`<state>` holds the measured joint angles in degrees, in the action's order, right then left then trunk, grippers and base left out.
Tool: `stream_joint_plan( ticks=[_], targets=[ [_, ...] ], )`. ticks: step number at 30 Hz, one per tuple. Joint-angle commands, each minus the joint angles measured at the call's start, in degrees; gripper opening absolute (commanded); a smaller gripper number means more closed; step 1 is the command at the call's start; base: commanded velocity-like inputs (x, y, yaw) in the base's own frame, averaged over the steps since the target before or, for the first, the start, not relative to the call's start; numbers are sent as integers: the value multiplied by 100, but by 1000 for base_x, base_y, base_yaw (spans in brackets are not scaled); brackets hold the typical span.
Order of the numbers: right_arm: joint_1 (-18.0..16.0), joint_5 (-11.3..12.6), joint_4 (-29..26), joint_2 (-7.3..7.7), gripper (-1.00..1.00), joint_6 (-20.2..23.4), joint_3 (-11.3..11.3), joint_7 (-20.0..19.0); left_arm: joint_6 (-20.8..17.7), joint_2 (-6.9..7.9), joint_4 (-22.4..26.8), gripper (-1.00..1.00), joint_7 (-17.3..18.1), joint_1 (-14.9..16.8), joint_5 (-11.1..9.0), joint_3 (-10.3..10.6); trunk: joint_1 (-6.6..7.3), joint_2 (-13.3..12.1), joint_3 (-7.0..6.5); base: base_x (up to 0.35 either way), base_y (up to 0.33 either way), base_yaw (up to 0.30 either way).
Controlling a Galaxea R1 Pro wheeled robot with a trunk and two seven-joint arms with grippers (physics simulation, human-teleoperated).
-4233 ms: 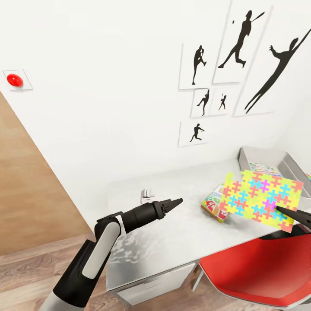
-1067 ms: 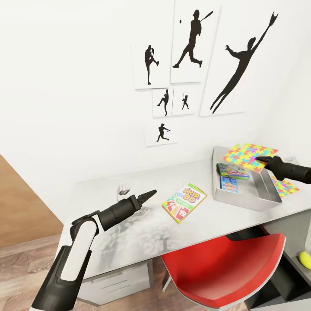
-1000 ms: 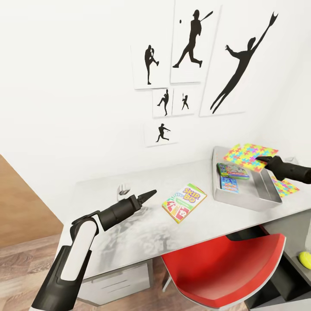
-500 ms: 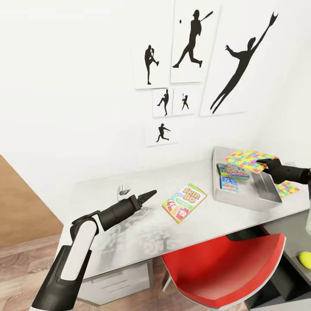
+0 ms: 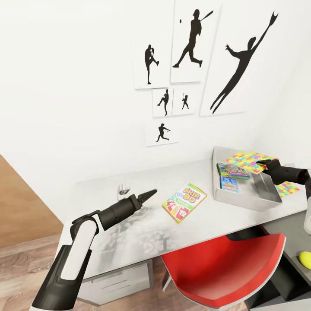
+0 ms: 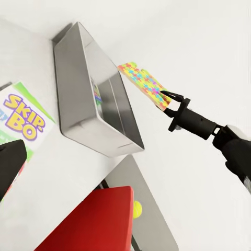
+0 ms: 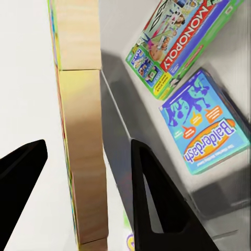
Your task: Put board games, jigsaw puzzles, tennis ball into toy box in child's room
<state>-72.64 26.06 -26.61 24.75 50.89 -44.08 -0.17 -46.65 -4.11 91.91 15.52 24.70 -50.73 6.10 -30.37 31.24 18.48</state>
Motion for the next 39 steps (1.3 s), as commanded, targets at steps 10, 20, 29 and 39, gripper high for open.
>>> stream_joint_plan(
  ticks=[10,20,29,39],
  targets=[
    [-39,15,-2,-124,-100,-16,-42,100,-264,71,-35,100,-143,911,-770,-140,-2,9,80,0,0,0],
    [-130,29,7,-195,-100,-250,-45,104,-702,77,-166,100,-1080,1558,-1335,-425,-2,9,171,0,0,0],
    [-193,49,3,-194,-100,-322,-40,105,-827,78,-394,100,-1275,1969,-1425,-447,-2,9,254,0,0,0],
    [-389,104,33,-201,-100,-655,-57,112,-986,70,-472,100,-1333,2150,-1446,-426,-2,9,347,0,0,0]
  ],
)
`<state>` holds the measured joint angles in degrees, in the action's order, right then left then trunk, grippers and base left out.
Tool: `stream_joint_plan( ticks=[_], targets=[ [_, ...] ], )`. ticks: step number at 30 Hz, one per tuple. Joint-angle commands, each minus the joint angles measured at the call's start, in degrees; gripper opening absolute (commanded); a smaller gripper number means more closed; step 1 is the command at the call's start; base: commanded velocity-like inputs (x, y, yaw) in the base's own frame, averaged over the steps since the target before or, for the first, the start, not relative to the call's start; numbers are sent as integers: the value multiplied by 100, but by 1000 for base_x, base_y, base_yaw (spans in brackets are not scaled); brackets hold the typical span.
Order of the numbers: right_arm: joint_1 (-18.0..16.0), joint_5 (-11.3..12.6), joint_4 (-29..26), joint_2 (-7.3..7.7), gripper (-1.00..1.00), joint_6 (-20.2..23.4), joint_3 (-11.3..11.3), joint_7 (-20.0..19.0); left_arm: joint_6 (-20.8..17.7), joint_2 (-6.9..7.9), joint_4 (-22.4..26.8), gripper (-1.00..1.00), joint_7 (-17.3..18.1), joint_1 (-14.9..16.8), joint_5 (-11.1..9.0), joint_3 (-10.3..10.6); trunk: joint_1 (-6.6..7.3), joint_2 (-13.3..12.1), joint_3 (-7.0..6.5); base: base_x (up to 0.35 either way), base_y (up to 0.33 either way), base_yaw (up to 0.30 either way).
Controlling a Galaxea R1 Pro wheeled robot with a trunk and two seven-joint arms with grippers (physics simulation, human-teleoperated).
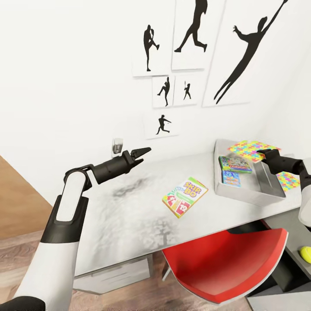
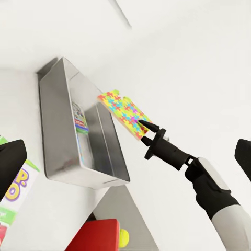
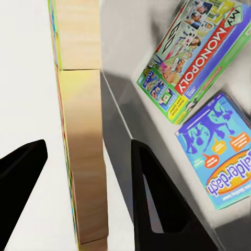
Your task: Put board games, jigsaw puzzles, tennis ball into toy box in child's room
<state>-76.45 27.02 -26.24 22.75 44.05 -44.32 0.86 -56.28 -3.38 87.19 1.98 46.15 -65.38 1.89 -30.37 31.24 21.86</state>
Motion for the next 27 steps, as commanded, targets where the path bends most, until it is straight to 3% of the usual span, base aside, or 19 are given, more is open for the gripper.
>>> stream_joint_plan(
  ticks=[1,27],
  targets=[
    [-15,10,-2,-3,-100,12,-33,10,-28,-3,-2,100,19,10,19,-3,-2,9,18,0,0,0],
    [-174,21,9,1,-100,-55,-34,11,-127,-42,-158,100,13,217,2,3,-2,9,260,0,0,0]
  ],
)
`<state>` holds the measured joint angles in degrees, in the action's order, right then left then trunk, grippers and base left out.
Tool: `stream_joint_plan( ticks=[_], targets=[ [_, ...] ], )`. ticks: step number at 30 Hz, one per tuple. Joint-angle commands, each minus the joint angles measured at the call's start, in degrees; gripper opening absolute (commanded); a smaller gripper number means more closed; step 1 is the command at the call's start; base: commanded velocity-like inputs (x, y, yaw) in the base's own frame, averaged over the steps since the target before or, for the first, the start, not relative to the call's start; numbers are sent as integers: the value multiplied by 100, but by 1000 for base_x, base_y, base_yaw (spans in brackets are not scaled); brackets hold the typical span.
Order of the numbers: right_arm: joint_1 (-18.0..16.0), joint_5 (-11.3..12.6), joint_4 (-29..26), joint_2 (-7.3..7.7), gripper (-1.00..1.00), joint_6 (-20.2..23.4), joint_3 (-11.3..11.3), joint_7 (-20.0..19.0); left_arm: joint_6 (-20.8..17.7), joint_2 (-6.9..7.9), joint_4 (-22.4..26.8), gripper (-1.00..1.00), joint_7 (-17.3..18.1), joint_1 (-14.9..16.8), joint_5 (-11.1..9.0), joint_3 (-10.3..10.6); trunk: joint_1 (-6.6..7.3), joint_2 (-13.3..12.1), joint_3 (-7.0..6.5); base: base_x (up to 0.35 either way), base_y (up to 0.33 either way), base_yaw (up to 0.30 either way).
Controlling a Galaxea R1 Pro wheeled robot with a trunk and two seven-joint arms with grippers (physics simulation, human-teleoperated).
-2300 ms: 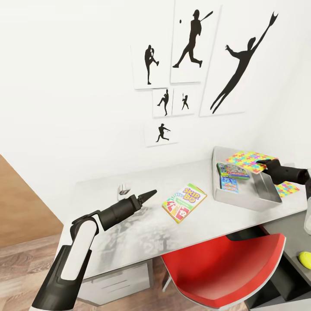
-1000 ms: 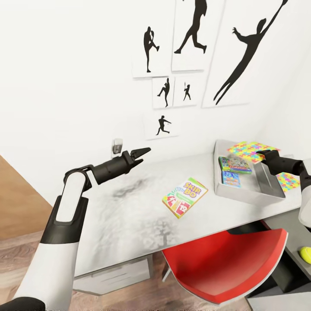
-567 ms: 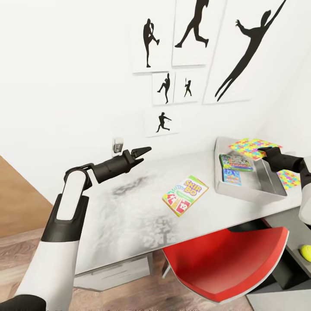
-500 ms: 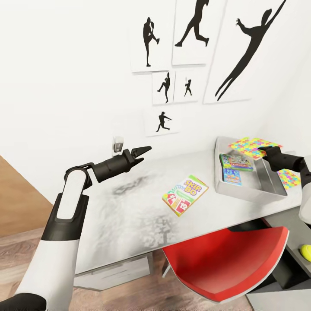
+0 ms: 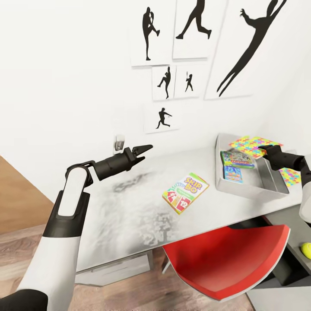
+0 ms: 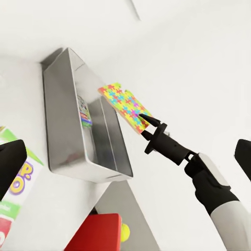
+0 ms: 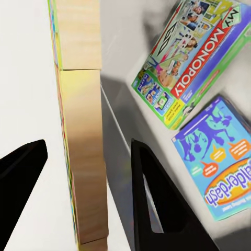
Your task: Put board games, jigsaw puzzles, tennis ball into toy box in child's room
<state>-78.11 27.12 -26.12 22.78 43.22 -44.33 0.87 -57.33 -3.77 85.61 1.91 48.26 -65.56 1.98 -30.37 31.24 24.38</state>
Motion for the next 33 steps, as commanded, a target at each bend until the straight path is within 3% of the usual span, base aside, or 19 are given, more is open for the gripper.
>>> stream_joint_plan(
  ticks=[1,12,33],
  targets=[
    [-10,11,-4,-1,-100,29,-31,10,-24,-6,5,100,20,11,1,-5,-2,8,18,0,0,0],
    [-247,11,-7,34,-100,29,-23,10,-68,-15,46,100,11,155,-285,-1,-2,8,120,0,0,0],
    [-307,-3,185,57,-100,-163,-27,10,-106,-19,70,100,-15,253,-350,16,-2,8,316,0,0,0]
  ],
)
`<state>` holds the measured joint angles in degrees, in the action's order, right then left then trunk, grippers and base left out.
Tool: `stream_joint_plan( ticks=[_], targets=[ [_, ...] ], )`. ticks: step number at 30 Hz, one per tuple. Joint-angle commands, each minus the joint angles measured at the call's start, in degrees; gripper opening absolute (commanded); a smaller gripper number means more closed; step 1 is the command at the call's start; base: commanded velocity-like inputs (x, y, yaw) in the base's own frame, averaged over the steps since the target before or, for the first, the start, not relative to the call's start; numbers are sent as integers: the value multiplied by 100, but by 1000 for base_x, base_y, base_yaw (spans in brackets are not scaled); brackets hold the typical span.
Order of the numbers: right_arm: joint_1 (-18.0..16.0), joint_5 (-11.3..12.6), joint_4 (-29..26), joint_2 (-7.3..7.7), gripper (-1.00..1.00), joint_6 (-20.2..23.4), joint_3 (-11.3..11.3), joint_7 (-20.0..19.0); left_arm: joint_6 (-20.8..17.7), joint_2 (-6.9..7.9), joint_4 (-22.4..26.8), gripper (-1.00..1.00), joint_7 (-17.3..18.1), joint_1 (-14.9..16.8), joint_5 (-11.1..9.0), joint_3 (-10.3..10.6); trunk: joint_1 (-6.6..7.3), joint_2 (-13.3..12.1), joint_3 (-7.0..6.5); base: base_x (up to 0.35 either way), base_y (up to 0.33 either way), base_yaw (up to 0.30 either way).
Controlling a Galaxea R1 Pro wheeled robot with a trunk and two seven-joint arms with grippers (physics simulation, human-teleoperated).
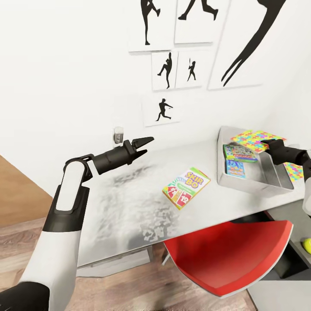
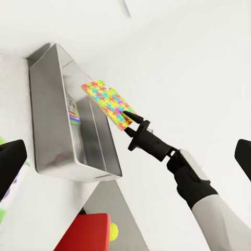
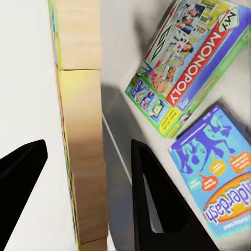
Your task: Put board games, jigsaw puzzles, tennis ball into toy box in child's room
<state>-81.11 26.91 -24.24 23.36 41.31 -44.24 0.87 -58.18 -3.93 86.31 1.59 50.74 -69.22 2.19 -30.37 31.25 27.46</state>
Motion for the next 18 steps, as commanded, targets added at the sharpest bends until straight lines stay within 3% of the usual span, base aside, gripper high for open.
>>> stream_joint_plan(
  ticks=[1,18],
  targets=[
    [-8,17,45,-1,-100,-2,-36,10,-21,-5,0,100,17,5,17,-6,-2,8,17,0,0,0],
    [-10,16,335,-12,-100,-397,-40,1,-26,-9,0,100,16,13,18,-4,-2,8,176,0,0,0]
  ],
)
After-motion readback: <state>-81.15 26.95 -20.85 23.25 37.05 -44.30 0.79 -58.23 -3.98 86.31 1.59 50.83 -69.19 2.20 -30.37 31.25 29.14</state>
